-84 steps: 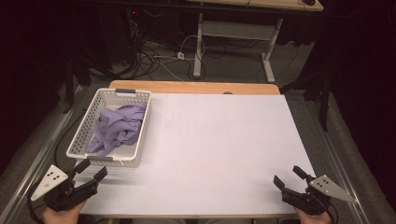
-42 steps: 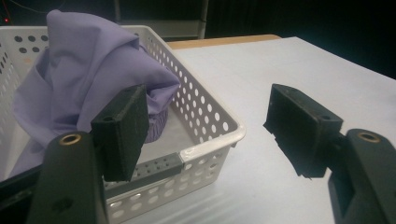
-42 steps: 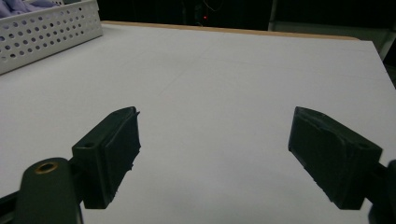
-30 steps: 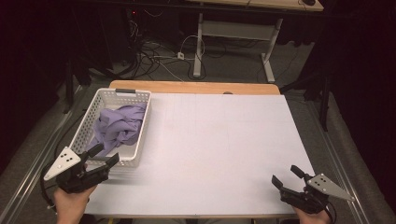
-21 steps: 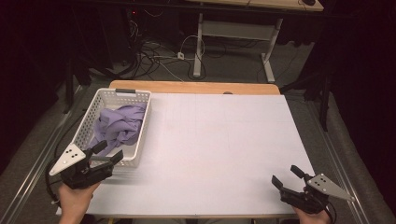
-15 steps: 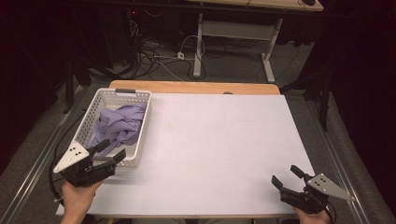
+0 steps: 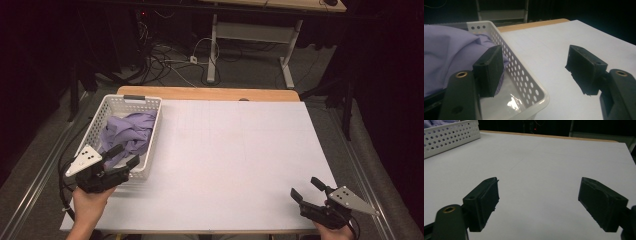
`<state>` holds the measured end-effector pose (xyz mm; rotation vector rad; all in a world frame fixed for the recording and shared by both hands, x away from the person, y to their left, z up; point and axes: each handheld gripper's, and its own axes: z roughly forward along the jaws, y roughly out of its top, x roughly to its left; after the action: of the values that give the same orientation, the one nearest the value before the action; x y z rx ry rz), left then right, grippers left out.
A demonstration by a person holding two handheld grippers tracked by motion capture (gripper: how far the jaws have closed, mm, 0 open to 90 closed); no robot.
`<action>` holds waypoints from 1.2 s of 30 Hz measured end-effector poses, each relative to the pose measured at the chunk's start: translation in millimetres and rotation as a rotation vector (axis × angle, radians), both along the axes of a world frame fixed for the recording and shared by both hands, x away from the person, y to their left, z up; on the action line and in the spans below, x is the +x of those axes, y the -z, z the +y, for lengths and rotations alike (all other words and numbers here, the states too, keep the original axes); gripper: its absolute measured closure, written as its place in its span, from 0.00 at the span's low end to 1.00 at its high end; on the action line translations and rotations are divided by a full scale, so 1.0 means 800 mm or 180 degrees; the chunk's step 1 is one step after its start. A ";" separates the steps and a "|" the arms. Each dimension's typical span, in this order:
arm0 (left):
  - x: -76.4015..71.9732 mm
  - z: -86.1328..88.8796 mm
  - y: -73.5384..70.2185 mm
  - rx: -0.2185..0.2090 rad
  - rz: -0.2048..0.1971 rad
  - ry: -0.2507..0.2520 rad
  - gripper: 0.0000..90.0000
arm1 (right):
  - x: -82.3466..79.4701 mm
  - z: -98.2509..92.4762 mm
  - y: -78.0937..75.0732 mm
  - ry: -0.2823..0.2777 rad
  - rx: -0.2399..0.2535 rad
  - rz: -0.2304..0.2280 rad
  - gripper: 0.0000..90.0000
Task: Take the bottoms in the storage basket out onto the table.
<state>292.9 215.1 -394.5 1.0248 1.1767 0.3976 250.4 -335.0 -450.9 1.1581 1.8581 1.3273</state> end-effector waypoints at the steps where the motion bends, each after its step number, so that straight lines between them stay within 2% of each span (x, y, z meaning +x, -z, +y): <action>1: 0.002 -0.001 0.000 -0.0007 0.0004 0.0001 0.32 | 0.000 0.000 0.000 0.0000 -0.0001 0.0000 0.19; 19: 0.030 -0.016 -0.007 0.0116 0.0128 0.0063 0.32 | 0.000 0.000 0.000 -0.0002 0.0001 -0.0001 0.19; 30: 0.044 -0.015 -0.013 0.0357 0.0420 0.0043 0.29 | 0.000 0.000 0.000 -0.0006 0.0000 0.0002 0.19; 36: 0.049 -0.009 -0.016 0.0420 0.0465 -0.0008 0.26 | 0.000 0.000 0.000 -0.0003 0.0002 0.0004 0.19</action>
<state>332.5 208.0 -382.1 1.1828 1.2957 0.4122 250.5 -335.2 -451.0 1.1587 1.8597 1.3280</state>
